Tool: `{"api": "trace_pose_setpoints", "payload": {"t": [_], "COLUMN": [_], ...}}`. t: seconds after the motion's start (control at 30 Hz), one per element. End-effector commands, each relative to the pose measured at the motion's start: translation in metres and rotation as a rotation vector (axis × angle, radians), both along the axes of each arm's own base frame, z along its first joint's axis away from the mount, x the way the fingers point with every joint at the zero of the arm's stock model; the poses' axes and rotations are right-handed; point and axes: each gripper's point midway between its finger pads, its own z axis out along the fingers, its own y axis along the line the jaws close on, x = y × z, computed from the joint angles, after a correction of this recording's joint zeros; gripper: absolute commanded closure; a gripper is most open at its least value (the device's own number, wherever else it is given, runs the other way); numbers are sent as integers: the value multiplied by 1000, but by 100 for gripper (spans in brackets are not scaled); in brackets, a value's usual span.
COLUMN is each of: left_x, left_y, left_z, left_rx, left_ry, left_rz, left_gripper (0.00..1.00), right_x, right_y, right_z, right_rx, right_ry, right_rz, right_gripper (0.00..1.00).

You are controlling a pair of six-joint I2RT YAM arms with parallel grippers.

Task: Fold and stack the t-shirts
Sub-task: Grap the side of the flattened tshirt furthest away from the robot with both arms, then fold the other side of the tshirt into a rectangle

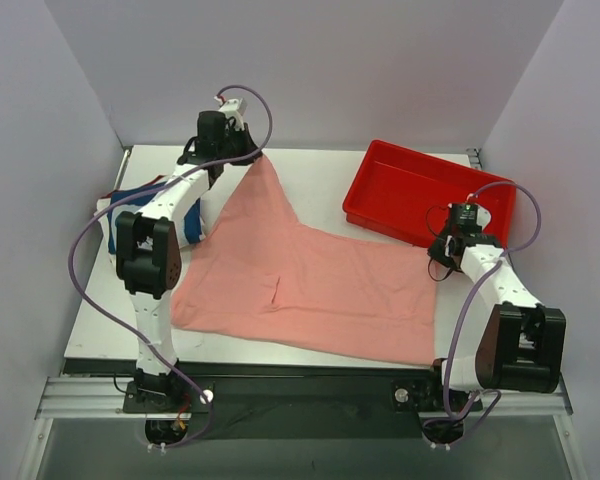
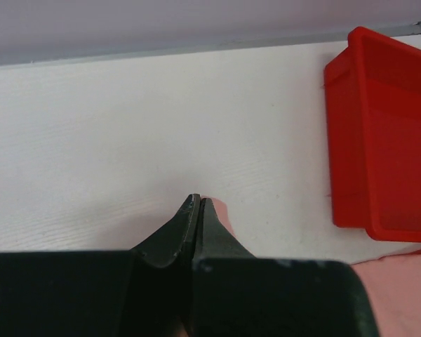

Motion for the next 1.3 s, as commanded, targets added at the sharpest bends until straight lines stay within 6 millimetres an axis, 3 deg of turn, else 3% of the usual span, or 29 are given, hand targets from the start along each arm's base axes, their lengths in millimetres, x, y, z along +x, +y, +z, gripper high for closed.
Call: {"api": "trace_pose_setpoints", "payload": {"t": [0.0, 0.13, 0.2, 0.23, 0.3, 0.43, 0.5, 0.53, 0.57, 0.67, 0.7, 0.77, 0.8, 0.83, 0.9, 1.23, 1.27], "left_x": [9, 5, -4, -12, -27, -76, -91, -101, -114, -135, -145, -156, -166, -172, -186, -243, -248], "left_y": [-7, -8, -8, -6, -2, 9, 17, 21, 26, 41, 47, 57, 62, 67, 75, 98, 99], "left_z": [57, 47, 50, 32, 51, 42, 35, 50, 27, 27, 9, 9, -8, -2, -16, -2, -8], "left_rx": [-37, -23, -31, -33, -54, -103, -101, -112, -100, -84, -69, -61, -47, -46, -33, -54, -50], "left_ry": [-152, -134, -143, -116, -164, -170, -156, -193, -149, -158, -123, -122, -85, -99, -74, -132, -122], "left_rz": [-50, -67, -80, -77, -68, -40, -7, 4, 18, 73, 98, 145, 158, 175, 207, 267, 267], "left_gripper": [100, 100, 100, 100, 100, 100, 100, 100, 100, 100, 100, 100, 100, 100, 100, 100, 100], "right_x": [11, 11, 9, 6, 4, -7, -11, -14, -19, -29, -31, -41, -43, -46, -55, -82, -83], "right_y": [-2, -2, -1, -1, -1, 0, 2, 3, 3, 4, 4, 4, 4, 3, 3, -4, -6], "right_z": [15, 19, 23, 21, 24, 20, 20, 19, 16, 12, 14, 10, 10, 9, 5, -3, -1], "right_rx": [-23, -24, -23, -26, -29, -25, -23, -25, -25, -24, -28, -33, -36, -39, -43, -75, -80], "right_ry": [-19, -30, -47, -44, -54, -45, -50, -50, -40, -33, -45, -39, -43, -43, -44, -55, -68], "right_rz": [9, 13, 13, 16, 17, 21, 23, 24, 27, 26, 24, 18, 17, 12, 5, -46, -52], "right_gripper": [100, 100, 100, 100, 100, 100, 100, 100, 100, 100, 100, 100, 100, 100, 100, 100, 100]}}
